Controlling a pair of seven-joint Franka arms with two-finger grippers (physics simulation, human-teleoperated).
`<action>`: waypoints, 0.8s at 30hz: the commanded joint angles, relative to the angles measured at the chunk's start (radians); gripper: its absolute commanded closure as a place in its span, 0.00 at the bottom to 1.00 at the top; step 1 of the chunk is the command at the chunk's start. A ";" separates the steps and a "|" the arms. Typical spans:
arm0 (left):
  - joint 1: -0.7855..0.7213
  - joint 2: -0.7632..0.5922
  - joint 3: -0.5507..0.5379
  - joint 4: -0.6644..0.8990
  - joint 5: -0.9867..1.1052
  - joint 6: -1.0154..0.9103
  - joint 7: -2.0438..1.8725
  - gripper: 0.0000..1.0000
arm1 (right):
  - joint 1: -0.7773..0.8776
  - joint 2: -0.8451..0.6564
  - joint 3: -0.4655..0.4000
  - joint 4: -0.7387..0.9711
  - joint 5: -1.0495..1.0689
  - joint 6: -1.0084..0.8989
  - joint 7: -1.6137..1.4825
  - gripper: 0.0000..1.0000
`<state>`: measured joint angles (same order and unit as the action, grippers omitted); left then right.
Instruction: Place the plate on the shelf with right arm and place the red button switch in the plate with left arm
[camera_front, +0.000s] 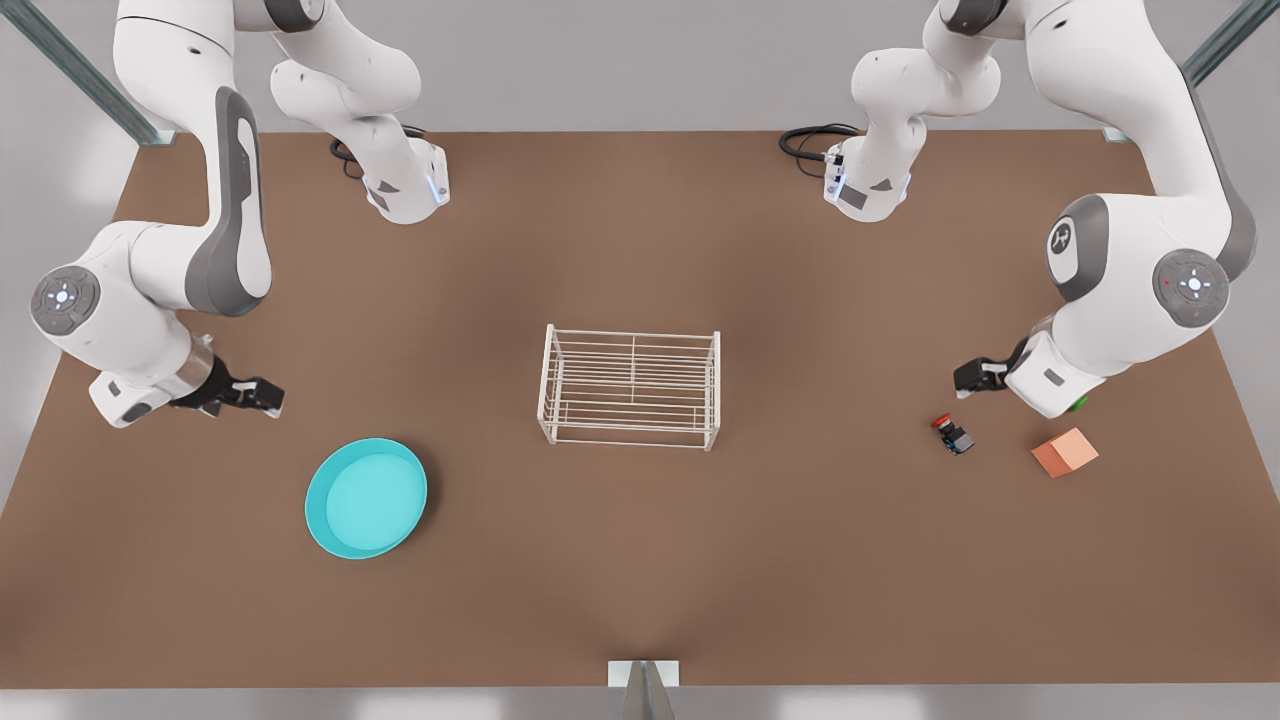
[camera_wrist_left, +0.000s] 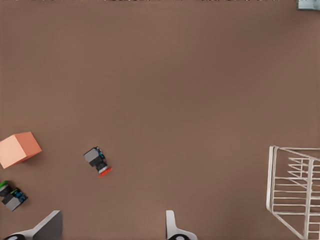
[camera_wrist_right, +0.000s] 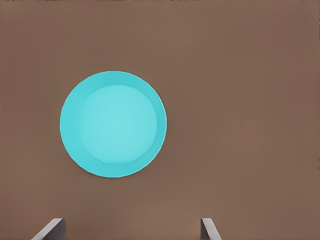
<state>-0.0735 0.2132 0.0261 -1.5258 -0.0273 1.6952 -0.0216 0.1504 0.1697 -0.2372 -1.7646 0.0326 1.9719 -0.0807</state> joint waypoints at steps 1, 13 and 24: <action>0.001 -0.001 0.000 -0.002 0.000 0.032 0.019 0.00 | 0.000 -0.001 -0.001 0.000 0.000 0.039 -0.040 0.00; 0.008 -0.009 0.008 -0.047 0.049 -0.019 0.019 0.00 | 0.006 0.323 0.001 0.227 0.004 0.061 -0.050 0.00; 0.008 -0.011 0.008 -0.054 0.049 -0.017 0.017 0.00 | -0.114 0.652 0.032 0.398 0.222 0.153 -0.215 0.00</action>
<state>-0.0663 0.2036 0.0343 -1.5802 0.0206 1.6781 -0.0079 0.0420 0.8108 -0.2091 -1.3689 0.1974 2.0915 -0.1668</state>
